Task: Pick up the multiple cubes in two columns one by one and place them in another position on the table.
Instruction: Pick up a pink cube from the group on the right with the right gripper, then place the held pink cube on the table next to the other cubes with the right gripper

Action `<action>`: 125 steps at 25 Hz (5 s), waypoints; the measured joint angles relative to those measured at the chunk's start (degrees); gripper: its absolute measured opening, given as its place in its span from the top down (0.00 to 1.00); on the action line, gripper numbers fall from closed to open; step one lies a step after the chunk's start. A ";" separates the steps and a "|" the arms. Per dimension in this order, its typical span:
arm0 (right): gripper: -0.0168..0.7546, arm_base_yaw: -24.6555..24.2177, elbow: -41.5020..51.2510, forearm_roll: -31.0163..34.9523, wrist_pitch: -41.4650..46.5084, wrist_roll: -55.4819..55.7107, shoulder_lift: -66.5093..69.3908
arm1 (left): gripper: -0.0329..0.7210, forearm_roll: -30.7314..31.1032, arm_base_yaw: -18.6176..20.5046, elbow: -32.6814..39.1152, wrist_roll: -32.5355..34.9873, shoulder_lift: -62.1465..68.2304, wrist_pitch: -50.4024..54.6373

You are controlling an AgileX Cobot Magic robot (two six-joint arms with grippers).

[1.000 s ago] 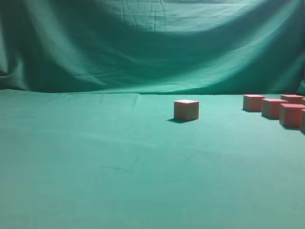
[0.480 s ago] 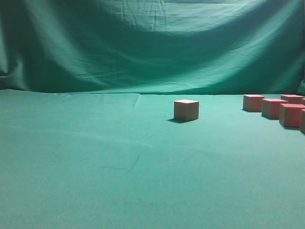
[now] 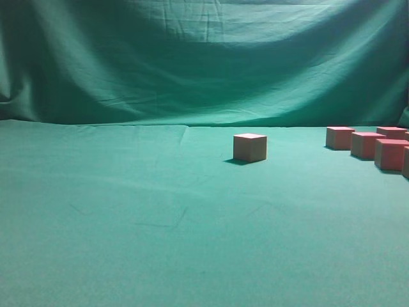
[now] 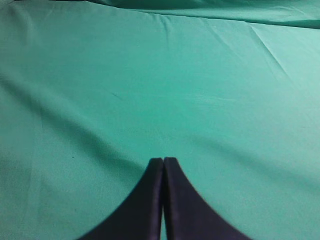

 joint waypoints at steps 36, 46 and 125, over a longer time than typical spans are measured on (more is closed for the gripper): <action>0.64 31.10 -75.16 6.40 31.97 -51.76 35.52 | 0.96 0.00 0.00 0.00 0.02 0.00 0.00; 0.64 31.10 -75.16 7.65 25.66 -66.13 39.84 | 0.96 0.00 0.00 0.00 0.02 0.00 0.00; 0.41 29.68 -75.57 6.48 25.53 -59.50 45.82 | 0.96 0.00 0.00 0.00 0.02 0.00 0.00</action>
